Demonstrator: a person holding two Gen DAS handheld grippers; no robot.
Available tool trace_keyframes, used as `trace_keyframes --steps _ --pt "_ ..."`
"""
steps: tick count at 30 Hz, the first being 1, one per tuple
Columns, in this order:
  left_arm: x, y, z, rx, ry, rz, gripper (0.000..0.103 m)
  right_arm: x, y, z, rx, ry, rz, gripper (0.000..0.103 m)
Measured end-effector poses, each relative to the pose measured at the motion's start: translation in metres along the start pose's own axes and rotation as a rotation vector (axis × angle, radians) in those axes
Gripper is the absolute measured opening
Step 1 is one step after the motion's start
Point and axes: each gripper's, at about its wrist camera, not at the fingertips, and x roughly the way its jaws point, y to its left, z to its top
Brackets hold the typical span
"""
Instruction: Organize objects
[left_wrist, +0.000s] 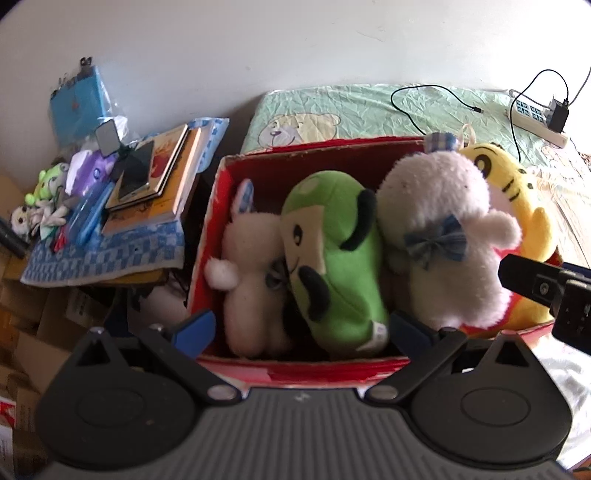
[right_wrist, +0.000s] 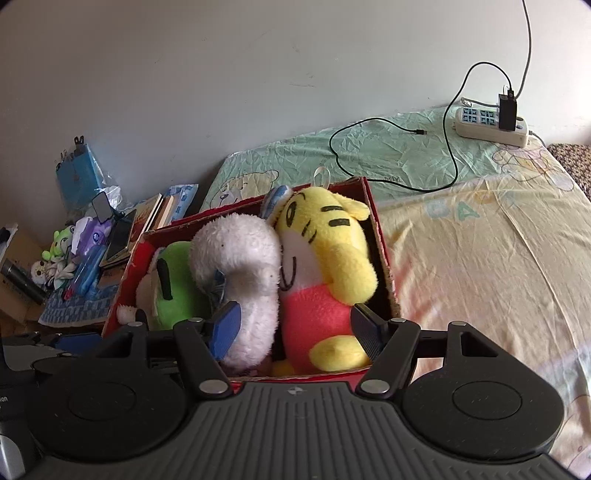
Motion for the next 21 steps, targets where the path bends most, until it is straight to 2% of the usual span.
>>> trace_keyframes --steps 4,7,13,21 --pt "0.003 0.006 0.002 0.023 -0.007 -0.016 0.101 0.0 0.006 0.0 0.019 -0.015 -0.013 0.066" --pt "0.006 0.008 0.003 0.021 0.006 -0.028 0.101 0.003 0.013 0.001 0.009 0.007 -0.012 0.063" --pt "0.007 0.007 0.005 -0.002 0.02 -0.03 0.101 0.007 0.019 0.007 -0.038 0.031 -0.017 0.063" --pt "0.005 0.005 0.006 -0.027 0.011 -0.024 0.101 0.005 0.017 0.011 -0.074 0.019 -0.03 0.063"
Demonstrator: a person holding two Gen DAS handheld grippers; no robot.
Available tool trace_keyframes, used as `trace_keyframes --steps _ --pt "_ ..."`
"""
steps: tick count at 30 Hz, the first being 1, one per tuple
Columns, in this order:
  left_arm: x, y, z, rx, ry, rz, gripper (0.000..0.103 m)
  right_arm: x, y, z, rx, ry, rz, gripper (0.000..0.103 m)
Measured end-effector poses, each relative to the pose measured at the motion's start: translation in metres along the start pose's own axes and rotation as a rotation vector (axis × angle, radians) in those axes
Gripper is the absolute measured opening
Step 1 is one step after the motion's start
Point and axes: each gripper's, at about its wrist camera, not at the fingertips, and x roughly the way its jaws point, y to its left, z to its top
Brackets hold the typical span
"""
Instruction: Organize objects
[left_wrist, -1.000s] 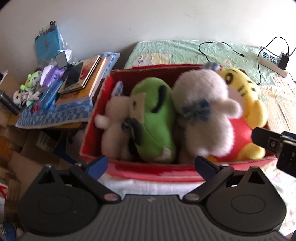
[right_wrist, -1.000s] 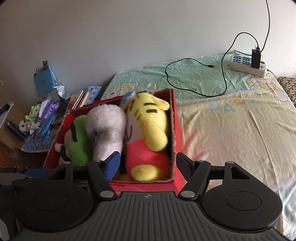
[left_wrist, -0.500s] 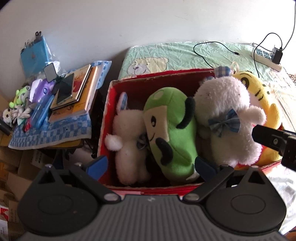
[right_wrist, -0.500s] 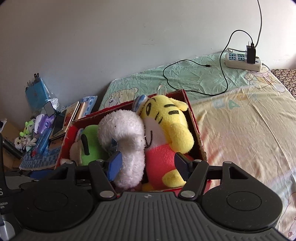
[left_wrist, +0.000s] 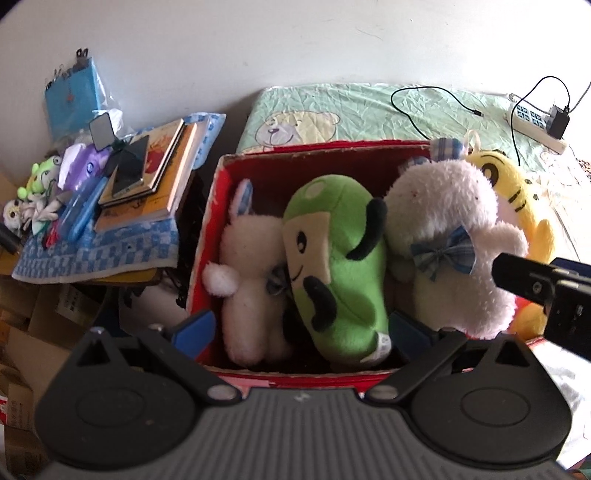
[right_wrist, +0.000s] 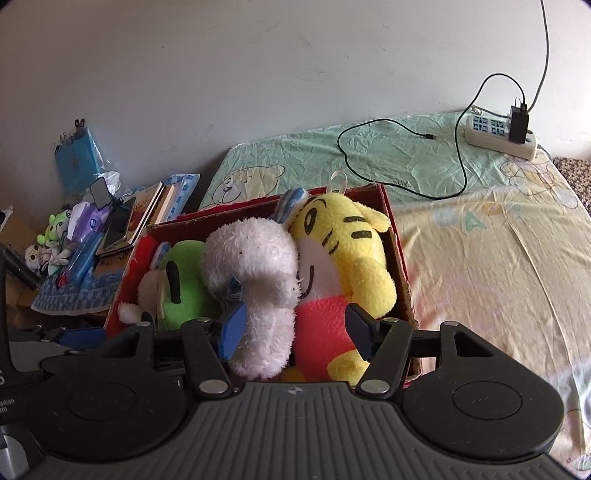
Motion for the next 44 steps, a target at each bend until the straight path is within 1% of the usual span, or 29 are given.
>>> trace_keyframes --steps 10,15,18,20,23,28,32,36,38,39,41,44 --pt "0.001 -0.002 -0.005 0.013 0.003 0.002 0.101 -0.002 -0.003 -0.005 0.039 -0.017 -0.008 0.063" --pt "-0.003 0.0 -0.002 0.009 -0.009 0.006 0.101 -0.001 -0.002 -0.004 0.025 -0.017 -0.019 0.063" --pt "-0.003 0.001 0.0 0.012 -0.003 -0.01 0.101 -0.002 -0.003 -0.002 0.029 -0.018 -0.02 0.063" --pt "-0.001 0.002 0.0 0.008 -0.004 -0.004 0.101 0.0 -0.001 -0.003 0.024 -0.017 -0.033 0.063" --pt "0.003 0.004 0.0 0.0 0.007 -0.023 0.101 0.002 -0.001 -0.005 0.024 -0.016 -0.033 0.063" --pt "0.005 0.005 0.003 0.006 0.006 -0.009 0.101 0.005 0.003 -0.002 0.025 -0.016 -0.036 0.063" --pt "0.002 0.009 0.006 0.008 -0.016 -0.009 0.101 0.005 0.009 0.003 0.012 -0.04 -0.042 0.063" --pt "0.008 0.011 0.006 0.007 -0.027 -0.005 0.101 0.009 0.01 0.001 0.015 -0.036 -0.05 0.063" --pt "0.009 0.014 0.007 0.0 -0.025 -0.035 0.099 0.01 0.008 0.0 0.024 -0.033 -0.055 0.063" --pt "0.007 0.014 0.007 0.002 -0.042 -0.028 0.099 0.01 0.007 0.001 0.028 -0.033 -0.056 0.063" --pt "0.003 0.012 0.008 0.018 -0.074 0.013 0.099 0.009 0.008 0.003 0.03 -0.041 -0.062 0.063" --pt "0.005 0.014 0.012 0.005 -0.066 -0.012 0.099 0.009 0.009 0.004 0.031 -0.049 -0.061 0.063"
